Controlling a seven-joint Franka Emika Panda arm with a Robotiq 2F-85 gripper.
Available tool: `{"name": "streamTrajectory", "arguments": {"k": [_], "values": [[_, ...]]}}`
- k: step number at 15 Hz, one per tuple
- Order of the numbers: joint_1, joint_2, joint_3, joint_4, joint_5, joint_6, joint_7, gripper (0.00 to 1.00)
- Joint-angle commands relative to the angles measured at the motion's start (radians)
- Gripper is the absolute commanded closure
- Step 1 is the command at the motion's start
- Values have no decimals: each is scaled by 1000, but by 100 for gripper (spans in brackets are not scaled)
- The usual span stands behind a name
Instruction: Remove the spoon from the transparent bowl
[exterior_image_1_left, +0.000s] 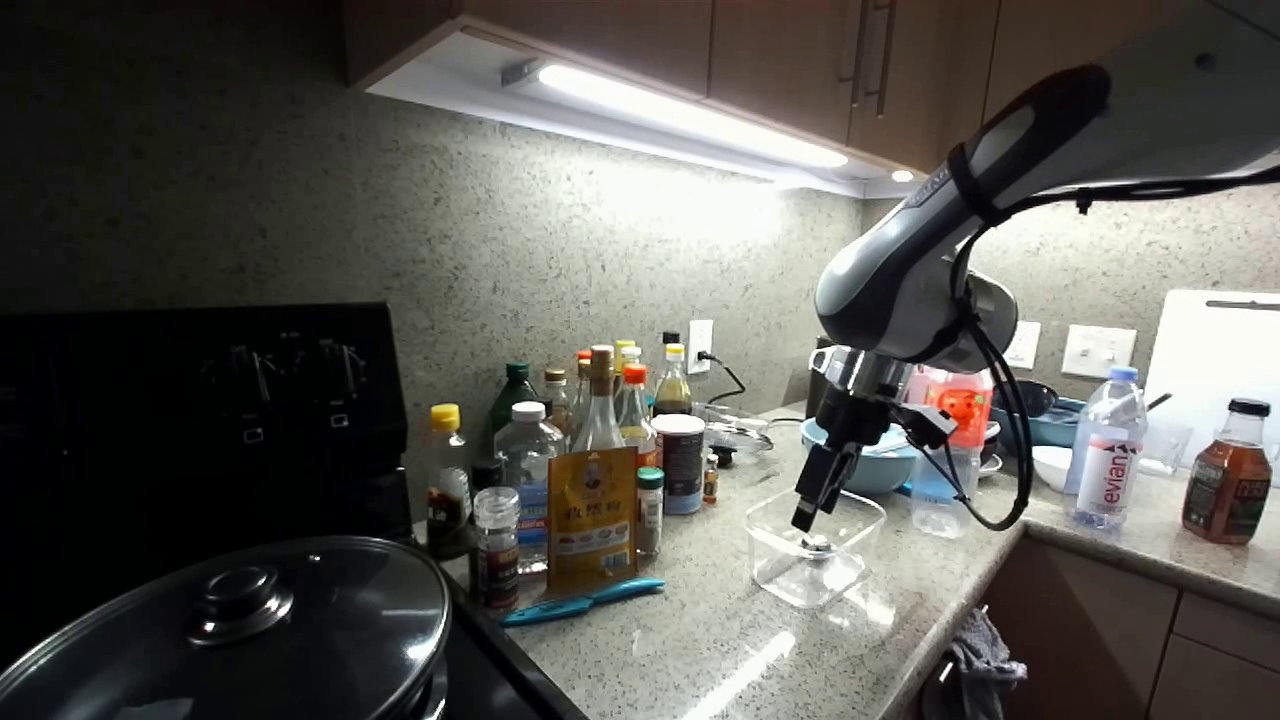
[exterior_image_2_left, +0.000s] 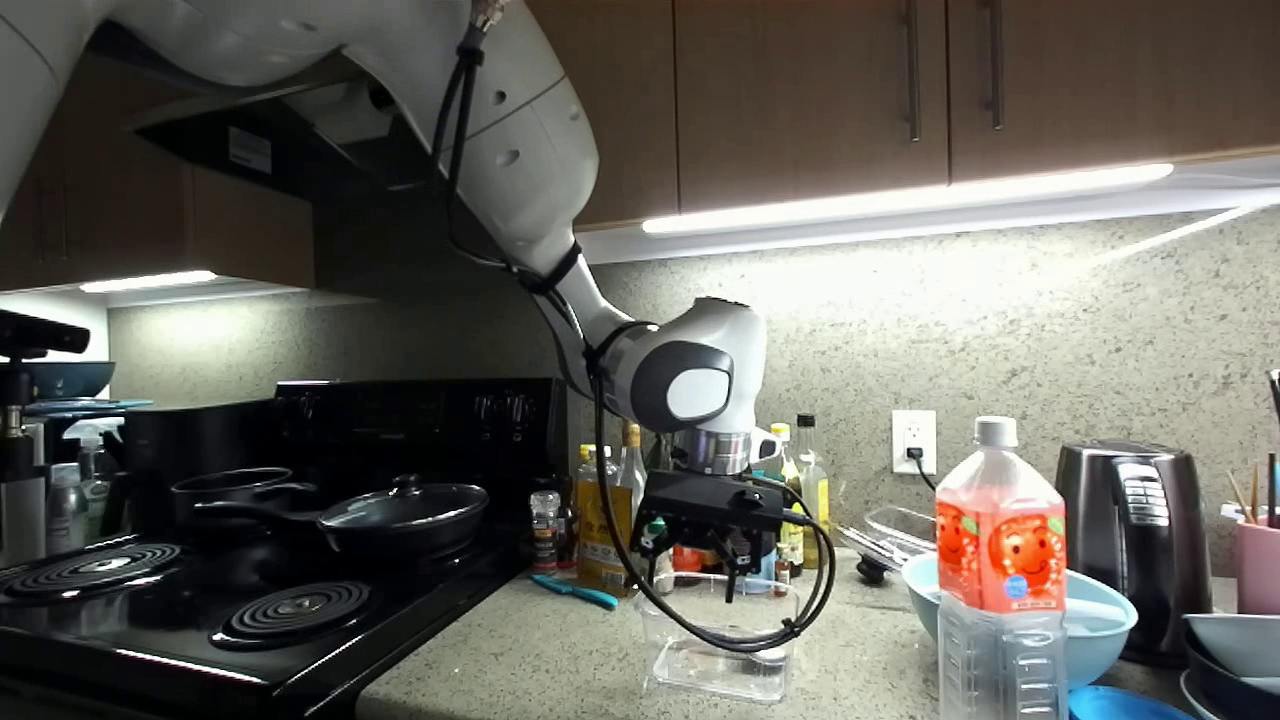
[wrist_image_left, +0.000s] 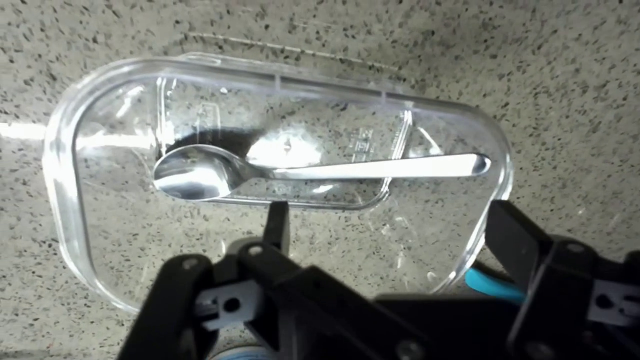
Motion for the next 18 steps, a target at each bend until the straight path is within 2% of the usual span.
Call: {"name": "streamTrajectory", "arguments": {"k": [1,5,6,9,11,12,13,16,18], "values": [[-39,9,36,7,-30,2,17,0],[-45,24,37,18,-50,2,24,0],[-36,13,42,1,-17,53,76,0],[-32,-11,91,-45,55,210,125,0],[-18,5,127,-66,77,384,179,0],[-52,24,129,-17,21,279,154,0],[-13,25,110,-29,50,328,159,0],[-12,25,122,-40,51,358,178,0],[6,19,95,-57,41,388,244,0]]}}
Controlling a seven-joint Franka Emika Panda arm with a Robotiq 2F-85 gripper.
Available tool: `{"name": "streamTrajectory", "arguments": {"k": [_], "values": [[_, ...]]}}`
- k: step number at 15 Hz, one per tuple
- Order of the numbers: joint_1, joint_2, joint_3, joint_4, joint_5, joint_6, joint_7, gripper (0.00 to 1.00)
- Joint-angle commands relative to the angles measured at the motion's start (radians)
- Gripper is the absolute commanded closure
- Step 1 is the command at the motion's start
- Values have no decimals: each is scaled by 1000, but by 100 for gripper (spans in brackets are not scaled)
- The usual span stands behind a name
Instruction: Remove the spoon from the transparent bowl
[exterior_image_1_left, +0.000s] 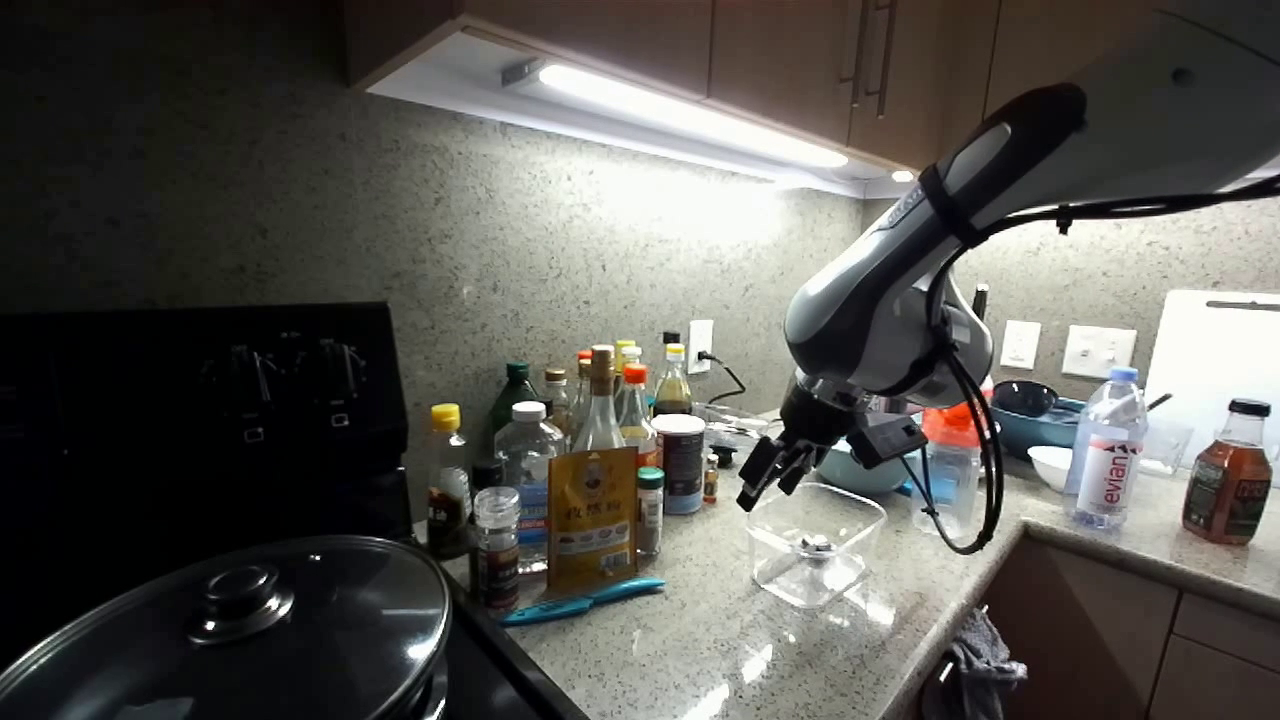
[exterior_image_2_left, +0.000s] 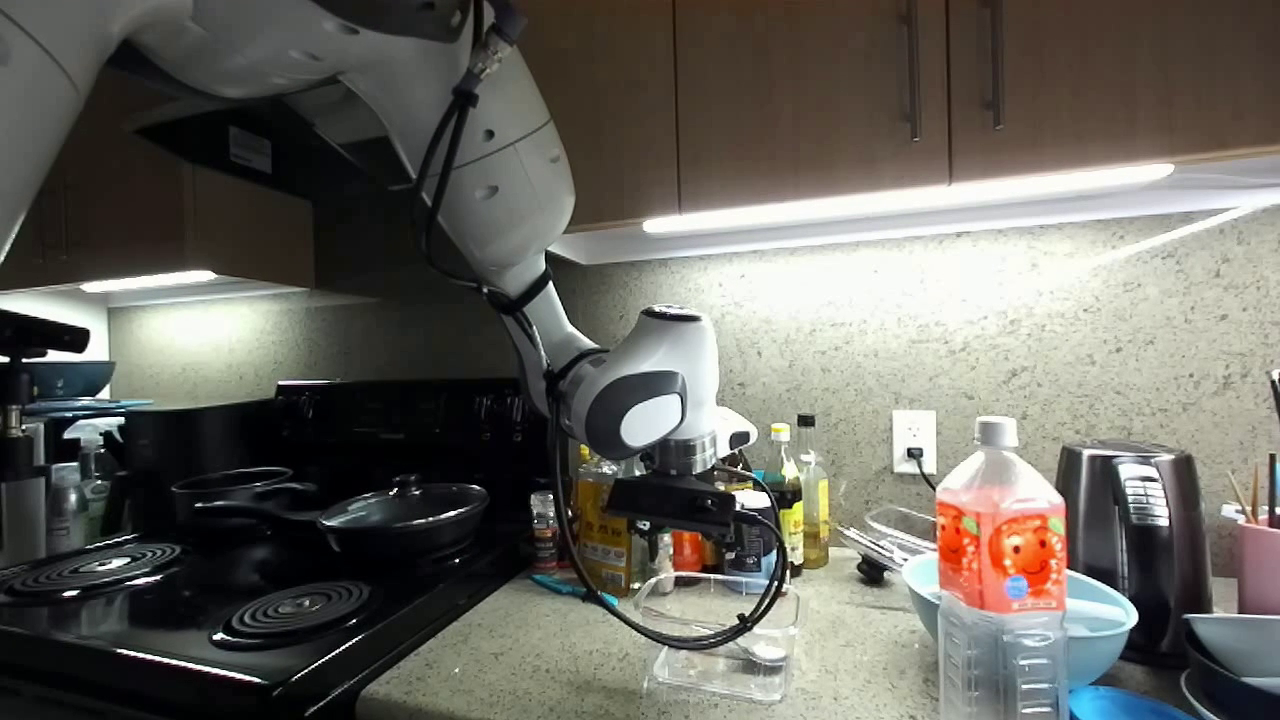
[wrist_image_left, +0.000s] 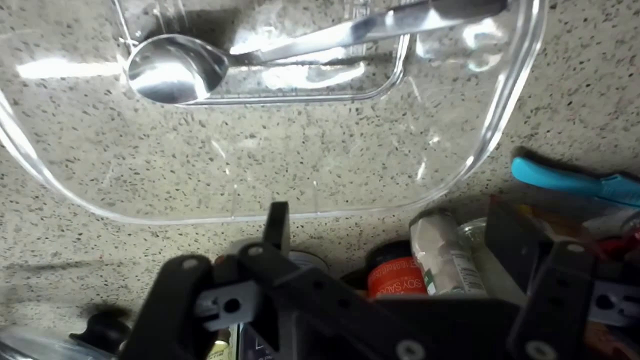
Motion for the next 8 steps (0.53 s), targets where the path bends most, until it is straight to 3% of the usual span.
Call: {"name": "streamTrajectory", "arguments": {"k": [1,4,8], "values": [[25,-11,-36,-26,-20,40,88,0],[4,-32,-28,-68,-126,45,232,0],[-23,-61,3,-120,-102,-30,315,0]]}}
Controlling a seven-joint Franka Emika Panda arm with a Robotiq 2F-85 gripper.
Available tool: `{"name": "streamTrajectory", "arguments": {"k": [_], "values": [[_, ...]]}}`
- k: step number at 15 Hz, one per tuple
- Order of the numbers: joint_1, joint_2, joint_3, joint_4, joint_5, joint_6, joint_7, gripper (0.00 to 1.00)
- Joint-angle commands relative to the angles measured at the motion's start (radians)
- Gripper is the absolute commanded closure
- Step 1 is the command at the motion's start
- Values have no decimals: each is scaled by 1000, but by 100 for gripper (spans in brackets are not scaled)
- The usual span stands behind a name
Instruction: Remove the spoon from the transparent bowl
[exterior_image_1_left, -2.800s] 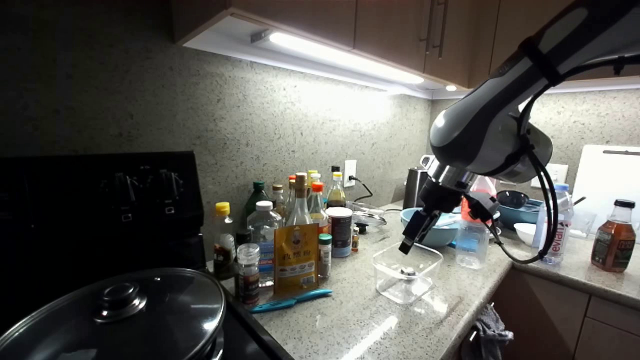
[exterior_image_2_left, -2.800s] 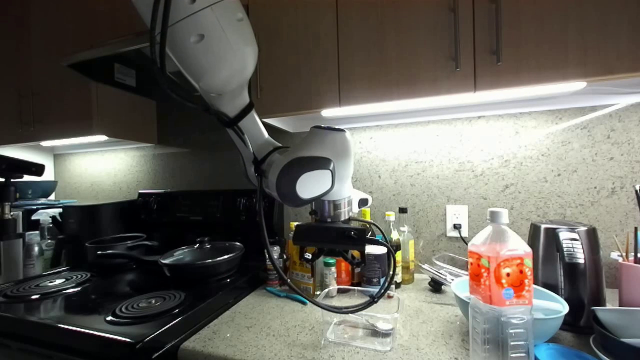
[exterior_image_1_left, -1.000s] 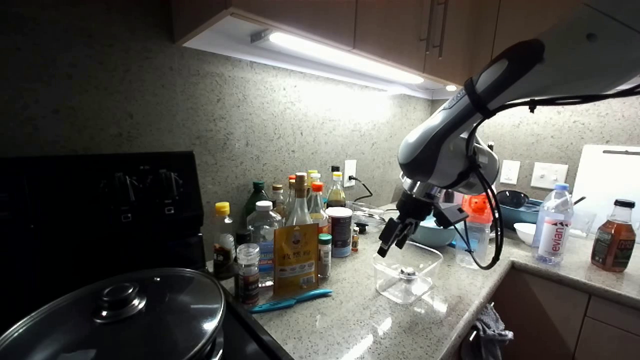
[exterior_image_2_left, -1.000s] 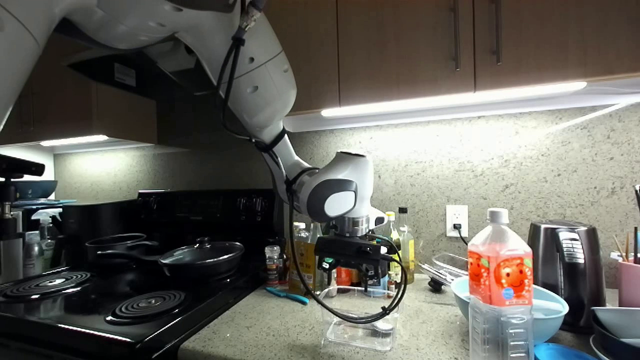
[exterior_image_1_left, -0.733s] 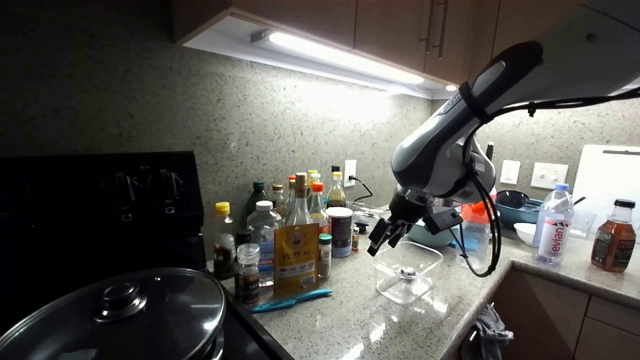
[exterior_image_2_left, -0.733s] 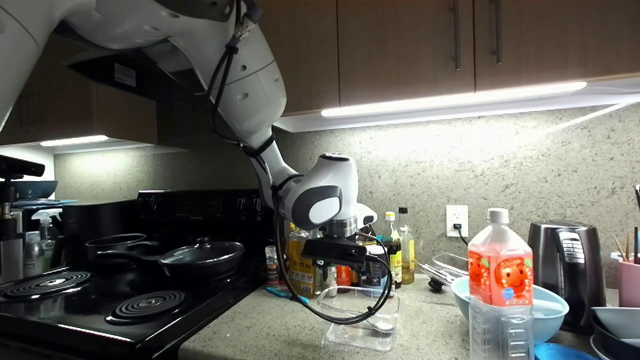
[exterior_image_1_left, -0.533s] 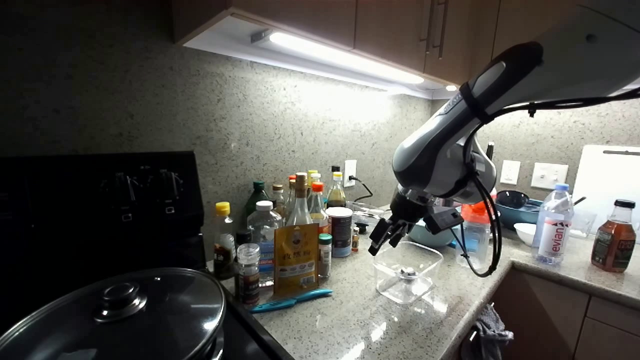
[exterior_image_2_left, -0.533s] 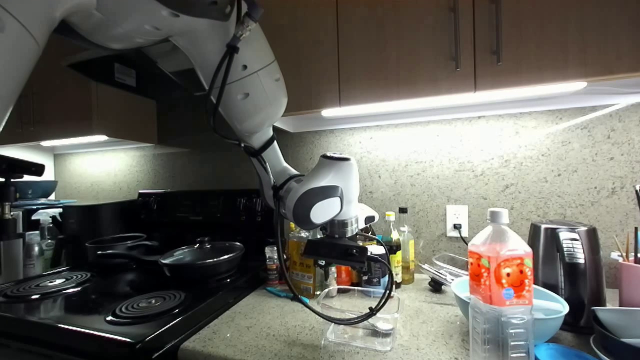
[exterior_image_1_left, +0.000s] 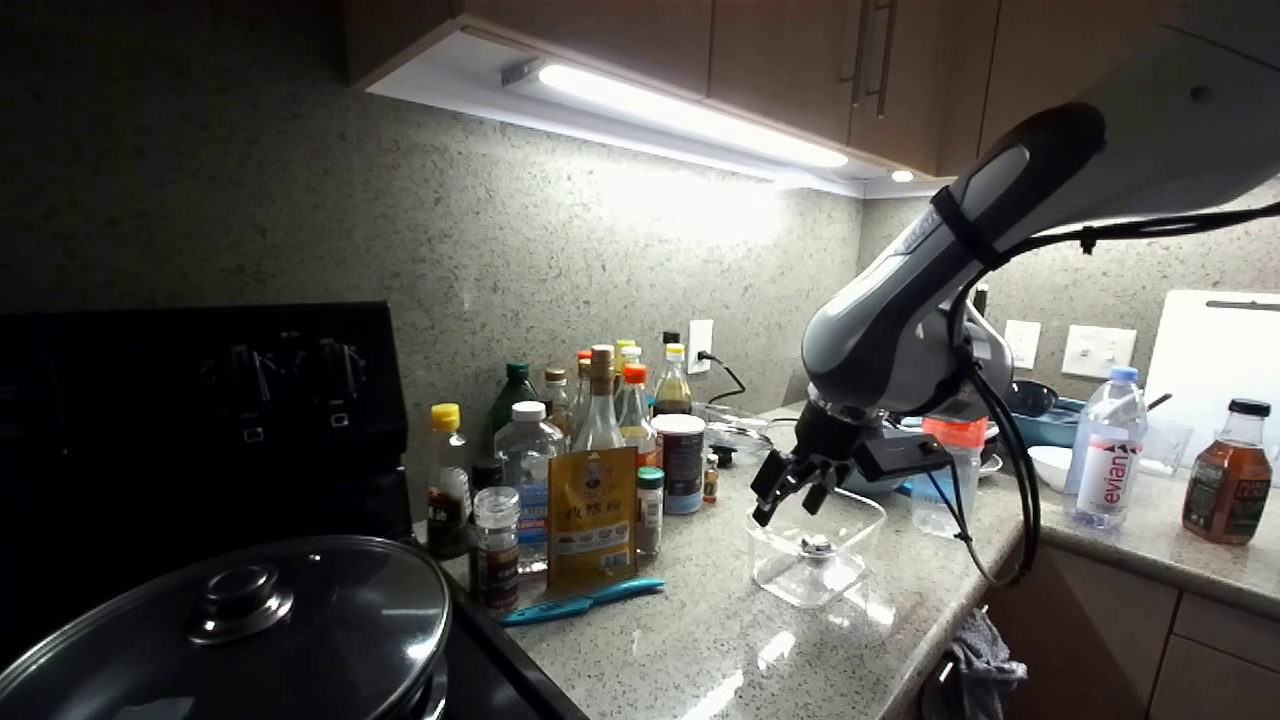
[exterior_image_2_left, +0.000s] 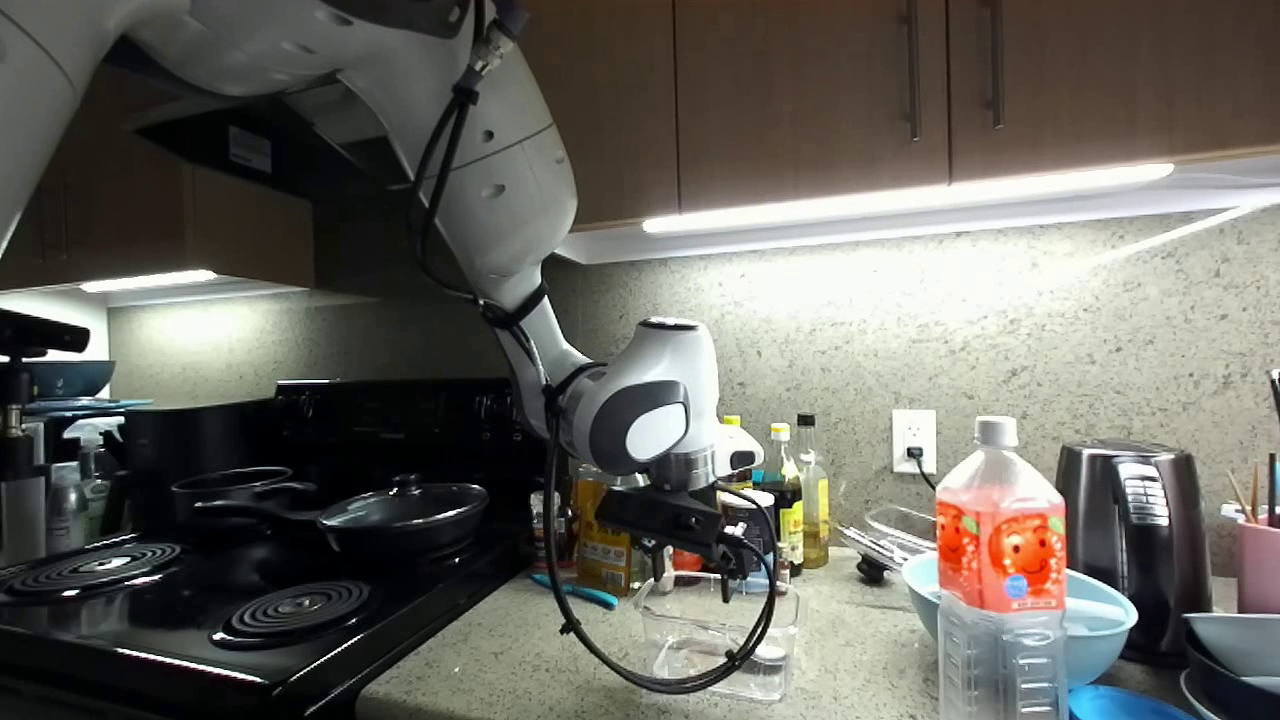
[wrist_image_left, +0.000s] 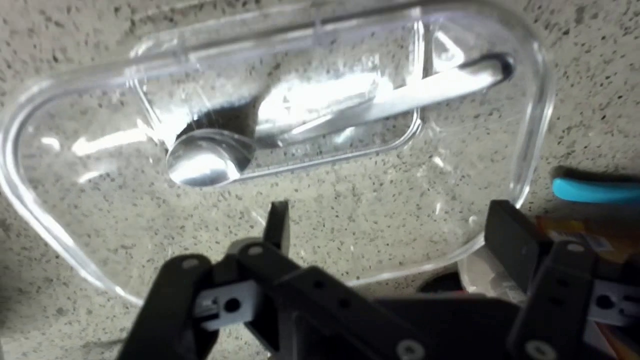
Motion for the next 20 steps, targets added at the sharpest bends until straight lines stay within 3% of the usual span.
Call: {"name": "streamTrajectory", "arguments": {"k": [1,2,6,13,20], "values": [[-39,-61,46,-70,32,-58,52,0],[-26,-11,30,-21,-11,-15,51,0],[-31,-25,39,-36,8,-42,50,0],[-43,-30,9,-32,43,-19,183,0],[-55,-14,21,-12,28,-73,152,0]]}}
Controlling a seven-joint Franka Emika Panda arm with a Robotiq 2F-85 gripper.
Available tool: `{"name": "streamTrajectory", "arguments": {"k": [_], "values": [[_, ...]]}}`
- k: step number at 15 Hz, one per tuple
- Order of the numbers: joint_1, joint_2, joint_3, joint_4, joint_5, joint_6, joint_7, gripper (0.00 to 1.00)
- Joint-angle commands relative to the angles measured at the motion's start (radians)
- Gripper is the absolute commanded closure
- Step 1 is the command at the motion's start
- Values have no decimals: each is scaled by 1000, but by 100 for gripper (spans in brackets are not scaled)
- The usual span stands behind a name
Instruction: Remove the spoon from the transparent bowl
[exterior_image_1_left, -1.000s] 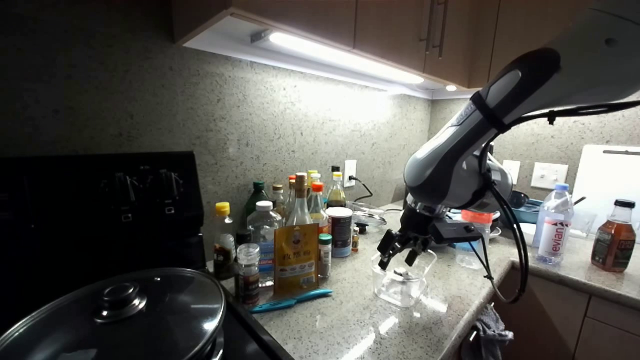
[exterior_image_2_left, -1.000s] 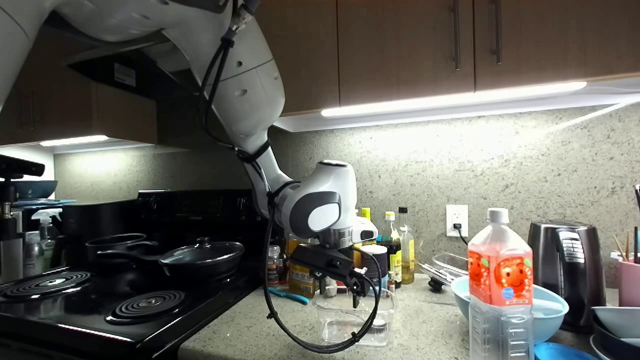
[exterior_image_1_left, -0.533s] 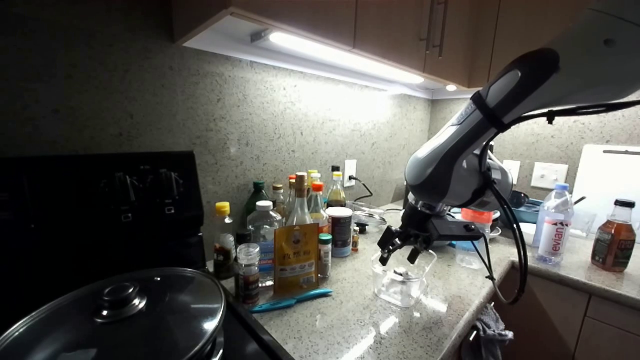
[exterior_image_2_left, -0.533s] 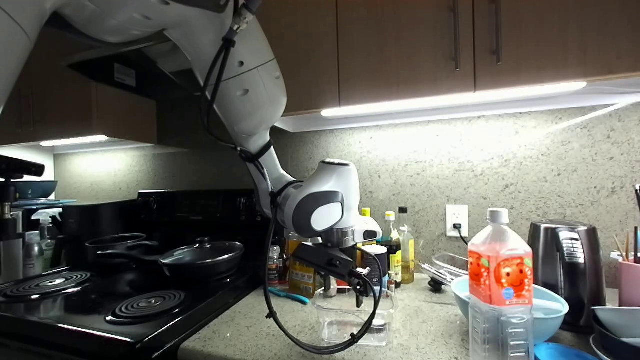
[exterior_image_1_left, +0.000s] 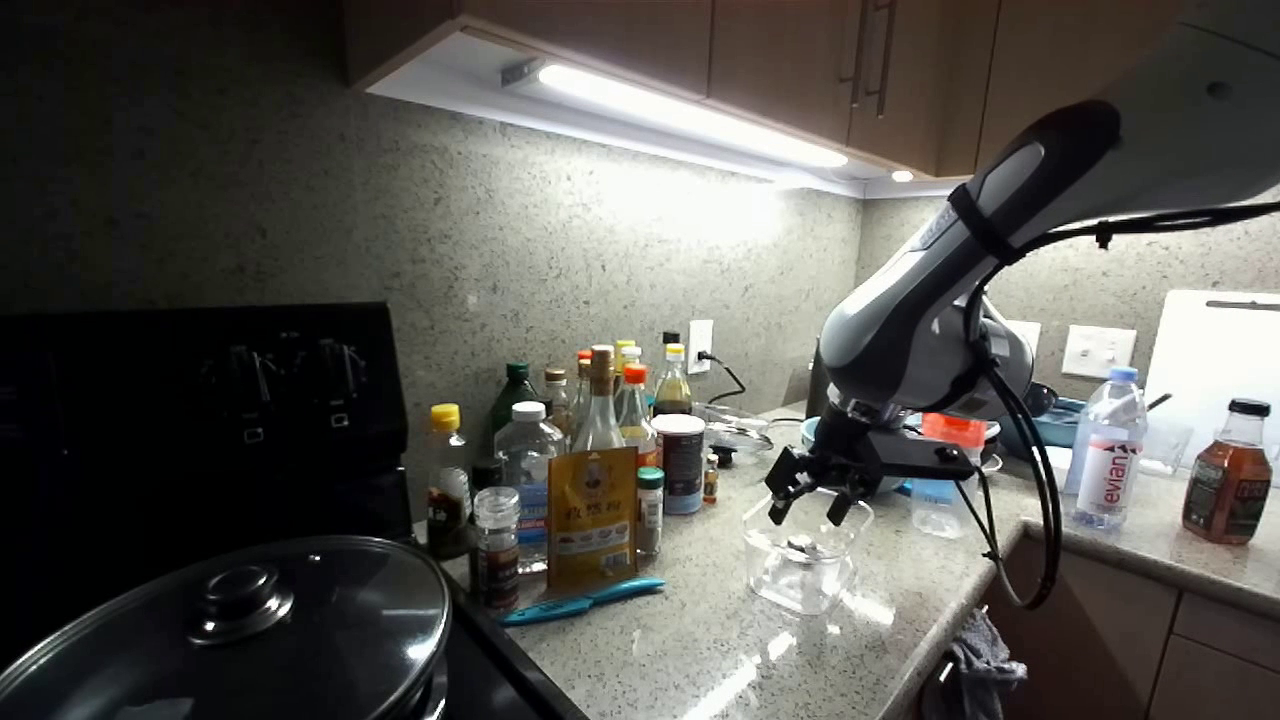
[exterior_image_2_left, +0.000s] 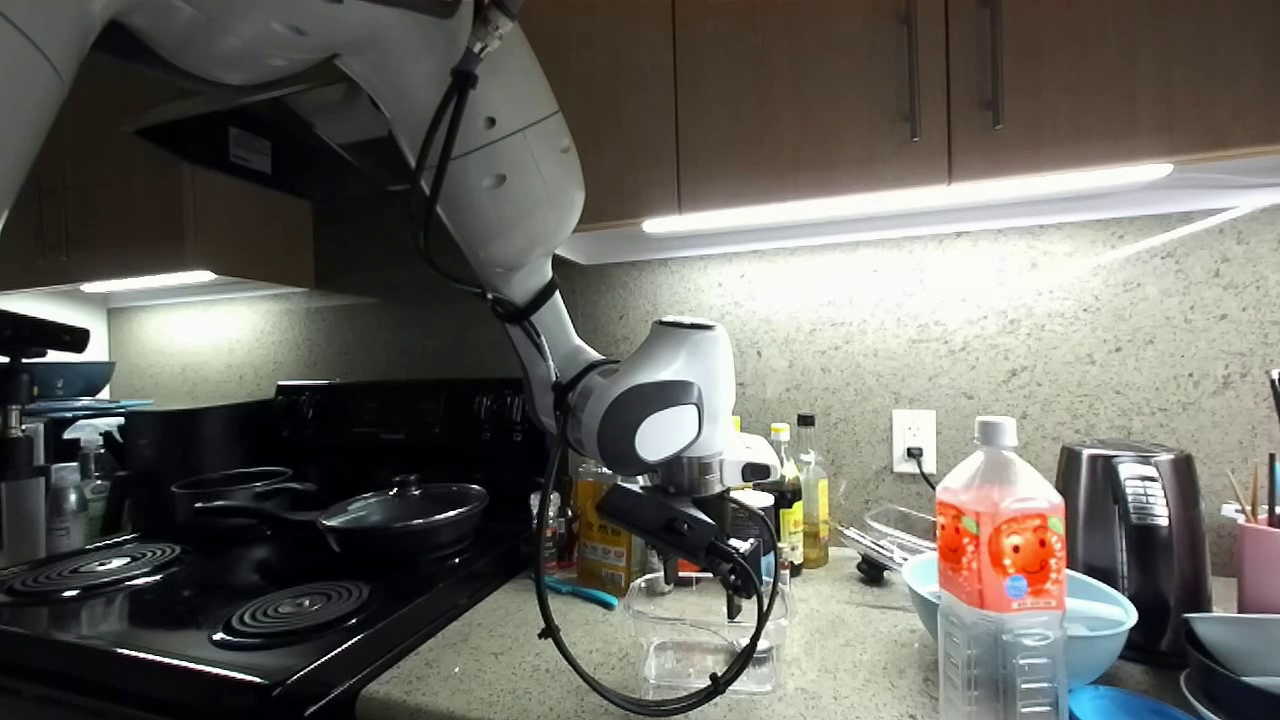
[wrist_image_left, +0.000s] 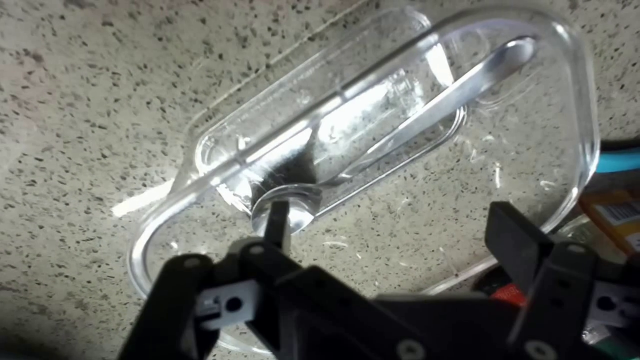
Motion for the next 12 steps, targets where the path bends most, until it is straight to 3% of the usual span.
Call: {"name": "streamTrajectory", "arguments": {"k": [1,7,8,10,12], "values": [[-17,10,21,14,9,-53,-15,0],[-2,65,7,36,-20,-116,7,0],[-1,68,4,40,-22,-116,14,25],[-3,71,2,46,-19,-111,16,32],[-8,73,3,52,-10,-109,12,47]]}}
